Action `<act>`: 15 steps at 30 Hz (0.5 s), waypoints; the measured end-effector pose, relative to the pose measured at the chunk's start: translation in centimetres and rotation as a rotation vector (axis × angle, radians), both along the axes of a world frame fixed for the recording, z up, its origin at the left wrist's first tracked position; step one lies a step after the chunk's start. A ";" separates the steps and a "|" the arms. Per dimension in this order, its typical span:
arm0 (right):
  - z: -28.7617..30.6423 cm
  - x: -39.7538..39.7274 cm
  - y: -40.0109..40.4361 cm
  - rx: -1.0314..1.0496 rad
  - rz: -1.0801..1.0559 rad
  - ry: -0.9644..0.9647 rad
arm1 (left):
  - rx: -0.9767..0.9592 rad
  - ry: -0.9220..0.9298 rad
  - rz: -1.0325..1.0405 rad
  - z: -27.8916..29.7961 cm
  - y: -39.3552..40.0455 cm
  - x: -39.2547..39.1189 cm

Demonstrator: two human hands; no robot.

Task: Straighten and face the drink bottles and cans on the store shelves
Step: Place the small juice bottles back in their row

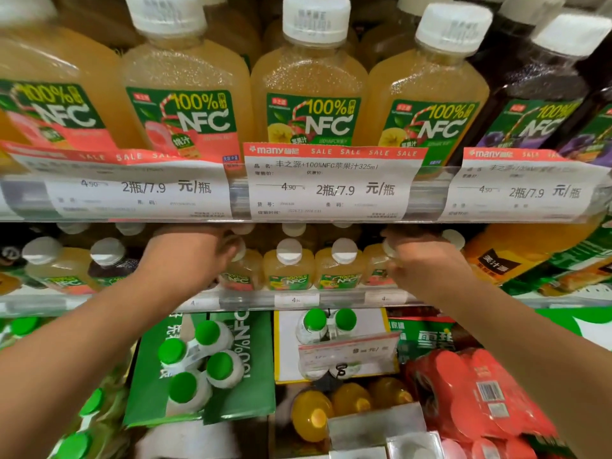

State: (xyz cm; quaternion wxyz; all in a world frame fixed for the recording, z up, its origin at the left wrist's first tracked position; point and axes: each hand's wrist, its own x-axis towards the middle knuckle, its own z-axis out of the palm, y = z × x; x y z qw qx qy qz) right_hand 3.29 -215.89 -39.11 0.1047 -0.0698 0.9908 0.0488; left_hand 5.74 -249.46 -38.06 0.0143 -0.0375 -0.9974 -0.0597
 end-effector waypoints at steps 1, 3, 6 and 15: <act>-1.2 0.1 0.4 0.039 0.068 0.077 | -0.020 0.029 0.025 0.1 -1.1 0.3; -2.7 0.1 1.1 0.064 0.140 0.172 | -0.061 0.031 0.065 -0.1 -2.8 0.9; -3.8 -0.6 1.9 0.032 0.128 0.231 | -0.110 -0.028 0.030 -1.1 -3.9 1.7; -2.9 1.7 3.8 -0.388 -0.041 0.344 | 0.001 0.088 0.148 -3.8 -4.3 1.8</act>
